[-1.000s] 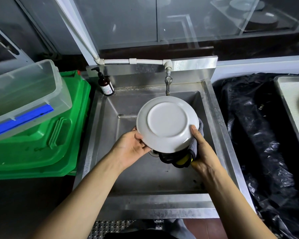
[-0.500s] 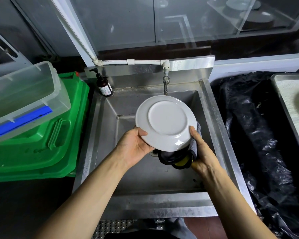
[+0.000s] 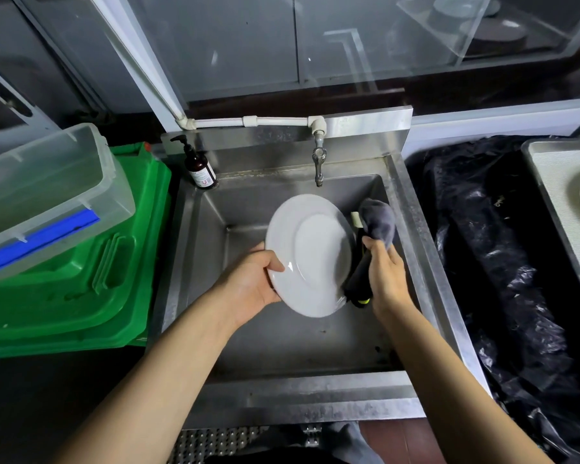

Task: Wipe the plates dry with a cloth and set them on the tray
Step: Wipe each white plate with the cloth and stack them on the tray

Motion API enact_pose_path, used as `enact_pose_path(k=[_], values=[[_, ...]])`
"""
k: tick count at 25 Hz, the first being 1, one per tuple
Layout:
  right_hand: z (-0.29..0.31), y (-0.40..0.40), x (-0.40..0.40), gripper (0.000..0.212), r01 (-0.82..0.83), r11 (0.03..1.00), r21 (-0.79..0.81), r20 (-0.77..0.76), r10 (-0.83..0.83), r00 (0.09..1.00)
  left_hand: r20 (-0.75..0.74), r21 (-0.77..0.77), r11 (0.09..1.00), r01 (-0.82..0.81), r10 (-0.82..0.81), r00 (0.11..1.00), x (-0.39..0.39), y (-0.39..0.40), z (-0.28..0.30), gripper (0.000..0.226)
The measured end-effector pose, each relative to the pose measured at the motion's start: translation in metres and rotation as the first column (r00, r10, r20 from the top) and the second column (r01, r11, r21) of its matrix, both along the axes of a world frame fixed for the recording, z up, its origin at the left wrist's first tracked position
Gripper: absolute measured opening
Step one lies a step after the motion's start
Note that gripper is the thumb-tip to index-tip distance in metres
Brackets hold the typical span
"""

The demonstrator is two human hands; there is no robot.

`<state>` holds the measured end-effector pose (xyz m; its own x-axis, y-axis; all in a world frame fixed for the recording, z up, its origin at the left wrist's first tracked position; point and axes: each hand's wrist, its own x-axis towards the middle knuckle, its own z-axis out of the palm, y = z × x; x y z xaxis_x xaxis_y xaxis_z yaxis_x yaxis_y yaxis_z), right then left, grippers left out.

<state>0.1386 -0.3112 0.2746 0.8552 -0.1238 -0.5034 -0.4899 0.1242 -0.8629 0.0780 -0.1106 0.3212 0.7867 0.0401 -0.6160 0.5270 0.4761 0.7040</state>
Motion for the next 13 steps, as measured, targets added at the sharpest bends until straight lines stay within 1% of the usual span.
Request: enact_pose_path(k=[2, 4, 6, 7, 8, 9, 10, 11, 12, 13], values=[[0.005, 0.010, 0.003, 0.013, -0.111, 0.992, -0.068, 0.079, 0.116, 0.990, 0.027, 0.079, 0.993, 0.083, -0.085, 0.996, -0.003, -0.005, 0.001, 0.043], [0.007, 0.015, 0.003, 0.014, -0.167, 0.981, -0.101, 0.147, 0.181, 0.972, 0.044, 0.136, 0.986, 0.100, -0.107, 0.993, -0.003, -0.006, 0.006, 0.039], [0.009, 0.023, -0.002, 0.013, -0.212, 0.971, -0.107, 0.256, 0.233, 0.938, 0.048, 0.176, 0.979, 0.100, -0.110, 0.993, -0.001, -0.005, 0.011, 0.036], [0.009, 0.029, -0.006, 0.015, -0.253, 0.961, -0.110, 0.339, 0.275, 0.900, 0.049, 0.194, 0.976, 0.104, -0.116, 0.992, 0.000, -0.005, 0.013, 0.034], [0.012, 0.035, -0.011, 0.022, -0.308, 0.941, -0.142, 0.433, 0.339, 0.836, 0.050, 0.204, 0.974, 0.100, -0.113, 0.992, 0.001, -0.006, 0.014, 0.033], [0.013, 0.040, -0.016, 0.032, -0.366, 0.909, -0.199, 0.512, 0.415, 0.752, 0.049, 0.207, 0.975, 0.085, -0.097, 0.994, 0.002, -0.007, 0.015, 0.033], [0.012, 0.043, -0.018, 0.043, -0.400, 0.879, -0.260, 0.558, 0.474, 0.681, 0.045, 0.205, 0.976, 0.068, -0.078, 0.996, 0.003, -0.008, 0.014, 0.035], [0.009, 0.044, -0.015, 0.050, -0.400, 0.869, -0.291, 0.562, 0.494, 0.664, 0.040, 0.200, 0.978, 0.065, -0.074, 0.996, 0.003, -0.008, 0.014, 0.036], [0.007, 0.042, -0.010, 0.054, -0.376, 0.886, -0.272, 0.519, 0.464, 0.718, 0.038, 0.197, 0.977, 0.080, -0.089, 0.995, 0.002, -0.007, 0.015, 0.038], [0.006, 0.040, -0.005, 0.054, -0.340, 0.919, -0.199, 0.442, 0.394, 0.806, 0.033, 0.204, 0.973, 0.104, -0.113, 0.993, 0.000, -0.005, 0.015, 0.040]])
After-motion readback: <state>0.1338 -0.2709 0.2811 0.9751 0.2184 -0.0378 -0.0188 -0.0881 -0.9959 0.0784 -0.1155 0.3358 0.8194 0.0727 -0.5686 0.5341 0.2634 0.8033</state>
